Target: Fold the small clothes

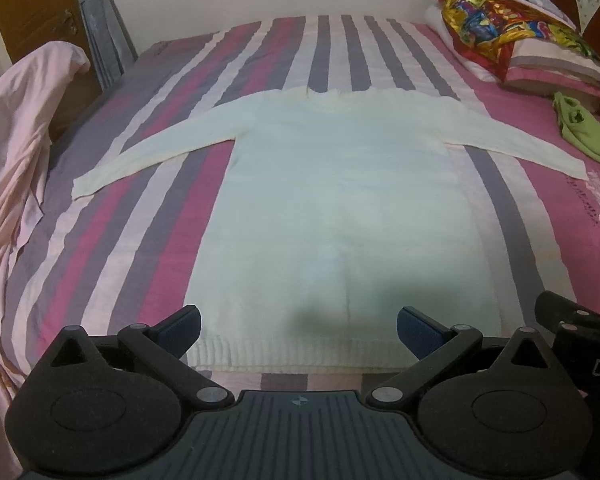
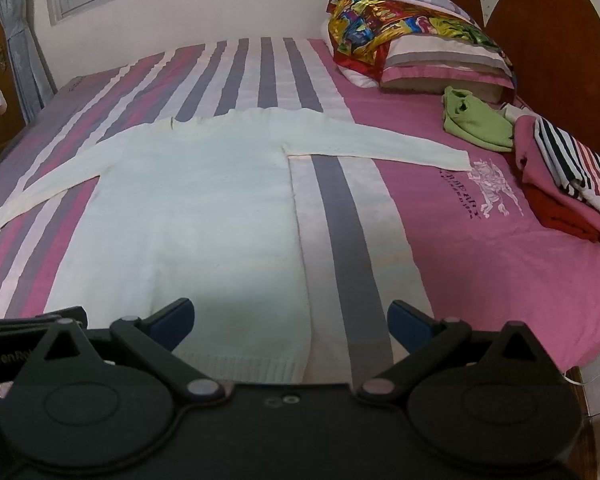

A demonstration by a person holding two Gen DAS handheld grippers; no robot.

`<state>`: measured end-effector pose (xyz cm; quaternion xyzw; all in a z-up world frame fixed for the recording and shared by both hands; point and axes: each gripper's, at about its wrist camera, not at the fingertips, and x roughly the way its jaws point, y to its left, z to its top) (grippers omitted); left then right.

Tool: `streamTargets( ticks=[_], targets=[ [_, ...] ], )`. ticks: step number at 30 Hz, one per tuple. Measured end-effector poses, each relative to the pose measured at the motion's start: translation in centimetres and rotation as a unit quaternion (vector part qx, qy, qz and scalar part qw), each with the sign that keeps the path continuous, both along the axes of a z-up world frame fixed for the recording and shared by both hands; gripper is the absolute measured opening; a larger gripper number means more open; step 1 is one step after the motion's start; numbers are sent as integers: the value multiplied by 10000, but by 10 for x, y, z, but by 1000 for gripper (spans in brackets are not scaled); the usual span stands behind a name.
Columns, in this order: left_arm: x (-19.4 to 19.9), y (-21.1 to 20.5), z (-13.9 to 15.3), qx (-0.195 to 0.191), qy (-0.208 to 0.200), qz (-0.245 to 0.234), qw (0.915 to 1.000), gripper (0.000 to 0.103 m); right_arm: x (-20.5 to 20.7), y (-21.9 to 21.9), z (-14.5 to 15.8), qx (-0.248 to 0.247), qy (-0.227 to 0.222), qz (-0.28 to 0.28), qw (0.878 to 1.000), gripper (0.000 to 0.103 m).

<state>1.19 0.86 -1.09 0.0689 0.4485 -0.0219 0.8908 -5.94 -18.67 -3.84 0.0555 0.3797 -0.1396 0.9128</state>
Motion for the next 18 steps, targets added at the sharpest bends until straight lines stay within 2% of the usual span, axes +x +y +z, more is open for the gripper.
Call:
streamTargets(
  ticks=[18],
  targets=[
    [25,10,-6,62,-20,187,9998,103,18,-4,-4,-65,23,-8,10000,103]
  ],
)
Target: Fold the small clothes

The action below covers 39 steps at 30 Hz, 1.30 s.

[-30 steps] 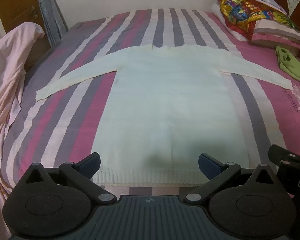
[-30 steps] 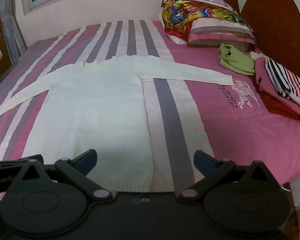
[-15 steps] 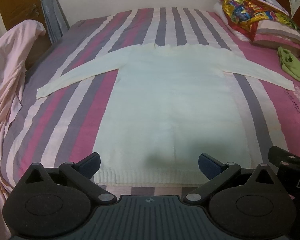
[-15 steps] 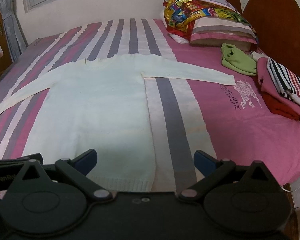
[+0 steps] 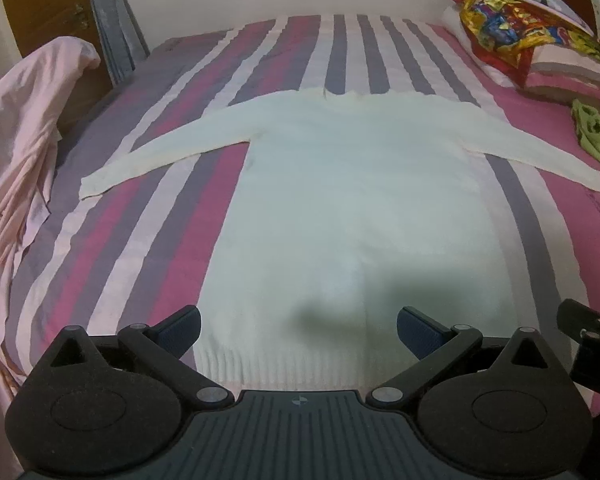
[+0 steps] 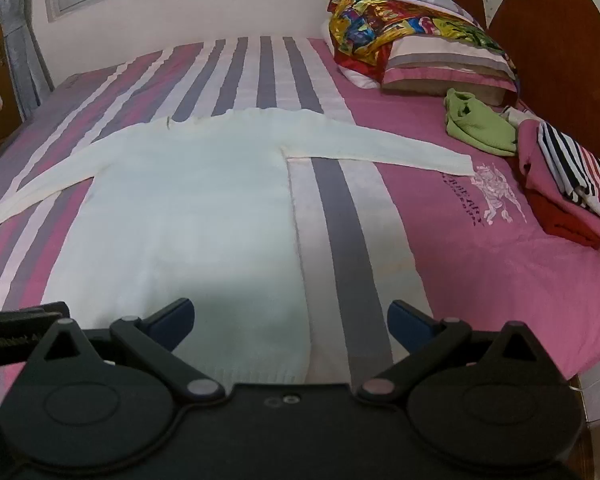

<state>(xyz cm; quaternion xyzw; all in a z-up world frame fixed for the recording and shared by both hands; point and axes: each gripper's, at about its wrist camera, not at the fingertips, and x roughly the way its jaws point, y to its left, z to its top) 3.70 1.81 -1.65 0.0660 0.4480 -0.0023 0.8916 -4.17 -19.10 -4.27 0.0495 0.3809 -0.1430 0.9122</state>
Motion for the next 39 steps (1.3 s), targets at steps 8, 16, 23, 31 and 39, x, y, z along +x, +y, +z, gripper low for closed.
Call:
streamTargets(
  ticks=[8,16,23,31,39],
  targets=[
    [24,-1,-9,27,68,99,9999,103,19,-8,-6,-21,60,-55,10000,103],
    [56,-9,-17,122,109,155,9997,103,46,-21,-13,-73,103,-151,9998,103],
    [85,-20,-28,162,219,162,9995,103,71,-42,-20,-70,188,-345,9992,103],
    [123,-34,-41,168,257,172,9994,103,99,-67,-35,-13,313,-534,9981,103],
    [156,-51,-58,193,346,154,9991,103,128,-97,-43,0,308,-756,9967,103]
  ],
)
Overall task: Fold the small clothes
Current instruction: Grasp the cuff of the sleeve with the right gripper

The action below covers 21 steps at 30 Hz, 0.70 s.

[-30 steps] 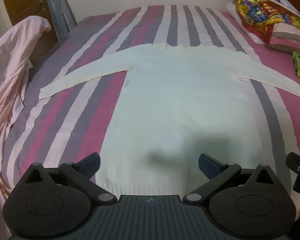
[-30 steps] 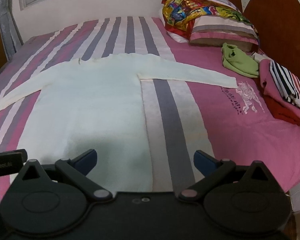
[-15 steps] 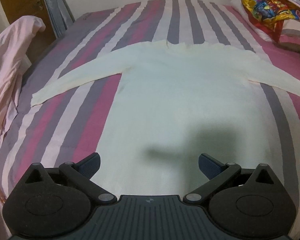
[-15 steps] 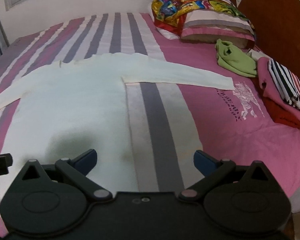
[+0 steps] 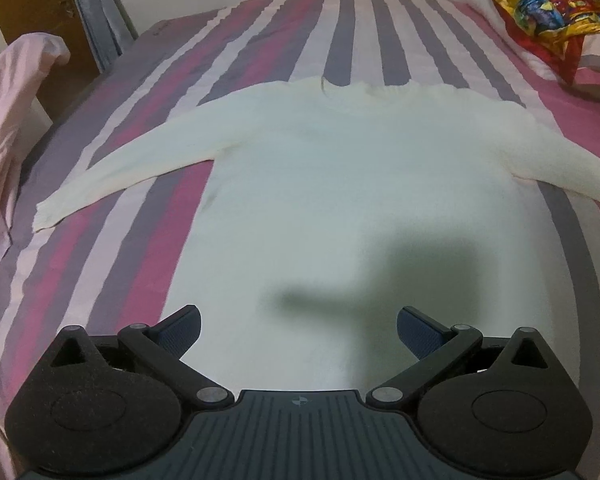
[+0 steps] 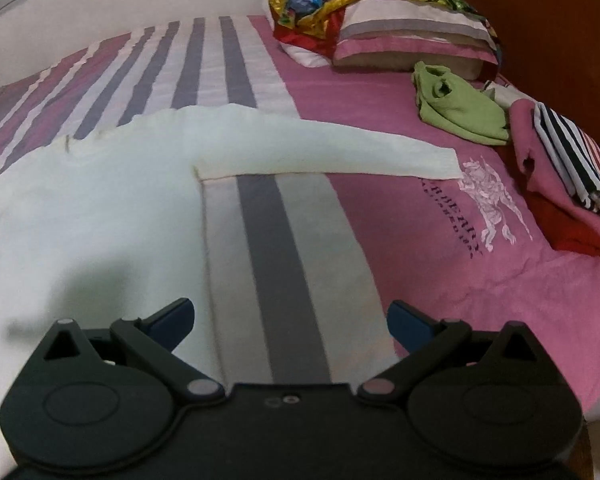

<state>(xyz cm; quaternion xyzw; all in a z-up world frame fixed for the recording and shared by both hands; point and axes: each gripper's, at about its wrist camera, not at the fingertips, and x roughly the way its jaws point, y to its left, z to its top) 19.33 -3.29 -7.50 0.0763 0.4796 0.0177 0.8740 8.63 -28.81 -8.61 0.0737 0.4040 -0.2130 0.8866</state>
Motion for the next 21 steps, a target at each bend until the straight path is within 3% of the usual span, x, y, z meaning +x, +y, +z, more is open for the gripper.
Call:
streamTargets(
  ticks=[9,12,21],
  targets=[
    [40,-26,-20,28,59,-92,9999,103,31,-43,-18,377,-151,-249,9989,102],
    [55,-37,-26,62,46,-131,9999,103,44,-59,-27,479,-128,-337,9982,94],
    [101,-69,-43,42,77,-254,9996,103,87,-117,-53,492,-78,-825,9953,86]
  ],
)
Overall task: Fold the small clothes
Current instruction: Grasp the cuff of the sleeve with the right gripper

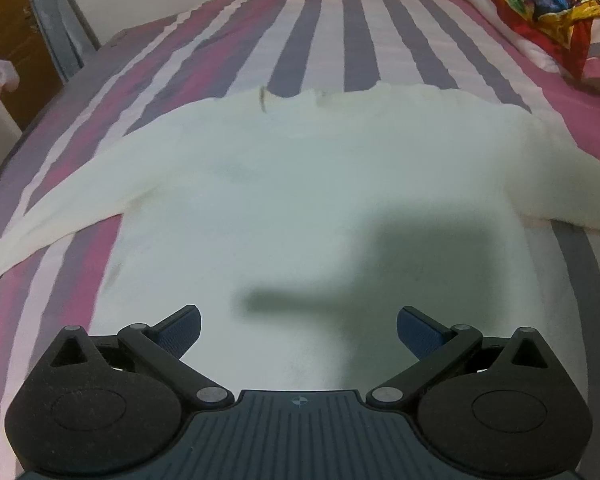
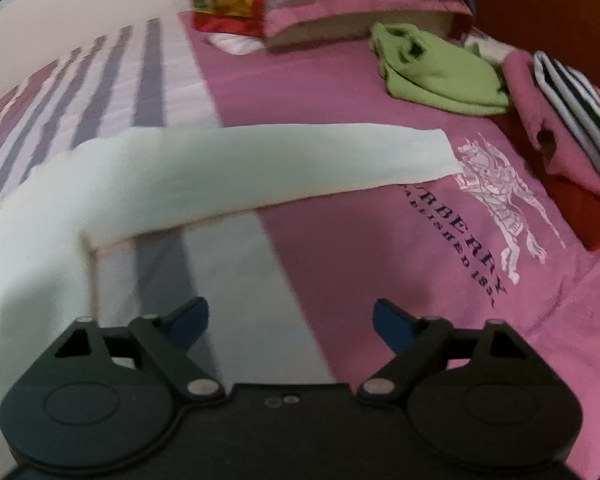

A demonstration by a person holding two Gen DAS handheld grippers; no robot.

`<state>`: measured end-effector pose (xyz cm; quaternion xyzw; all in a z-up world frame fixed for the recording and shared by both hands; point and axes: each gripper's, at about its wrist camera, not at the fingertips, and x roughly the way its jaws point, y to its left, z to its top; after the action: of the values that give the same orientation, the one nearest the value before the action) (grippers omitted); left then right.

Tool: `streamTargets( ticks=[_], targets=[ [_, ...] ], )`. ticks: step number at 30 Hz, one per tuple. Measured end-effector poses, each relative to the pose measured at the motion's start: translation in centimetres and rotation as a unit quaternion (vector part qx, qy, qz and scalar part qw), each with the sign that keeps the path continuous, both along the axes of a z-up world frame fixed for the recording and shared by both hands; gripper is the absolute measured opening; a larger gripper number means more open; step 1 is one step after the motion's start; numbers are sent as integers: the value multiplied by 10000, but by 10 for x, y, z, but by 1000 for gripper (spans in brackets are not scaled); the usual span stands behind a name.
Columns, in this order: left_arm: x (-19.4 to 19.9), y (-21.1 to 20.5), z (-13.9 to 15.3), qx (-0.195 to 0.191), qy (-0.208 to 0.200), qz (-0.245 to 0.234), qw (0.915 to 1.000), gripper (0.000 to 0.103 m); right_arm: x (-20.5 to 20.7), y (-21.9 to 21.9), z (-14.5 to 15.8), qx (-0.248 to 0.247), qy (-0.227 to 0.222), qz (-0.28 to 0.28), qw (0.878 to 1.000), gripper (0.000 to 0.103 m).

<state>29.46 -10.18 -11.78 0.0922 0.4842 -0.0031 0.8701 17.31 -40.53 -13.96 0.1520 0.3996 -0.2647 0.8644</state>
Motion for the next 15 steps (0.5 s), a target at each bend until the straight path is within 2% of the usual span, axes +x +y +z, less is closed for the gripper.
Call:
streamTargets(
  ticks=[5,15],
  targets=[
    [21,-17,-13,-3,73,-38,10000,103,22,-38,-17,126,83,-367,9992,81],
    [48,-25,-36,-4,236,128,9996,103,47,-100,-31,461,-143,-1164,9920,81]
  ],
)
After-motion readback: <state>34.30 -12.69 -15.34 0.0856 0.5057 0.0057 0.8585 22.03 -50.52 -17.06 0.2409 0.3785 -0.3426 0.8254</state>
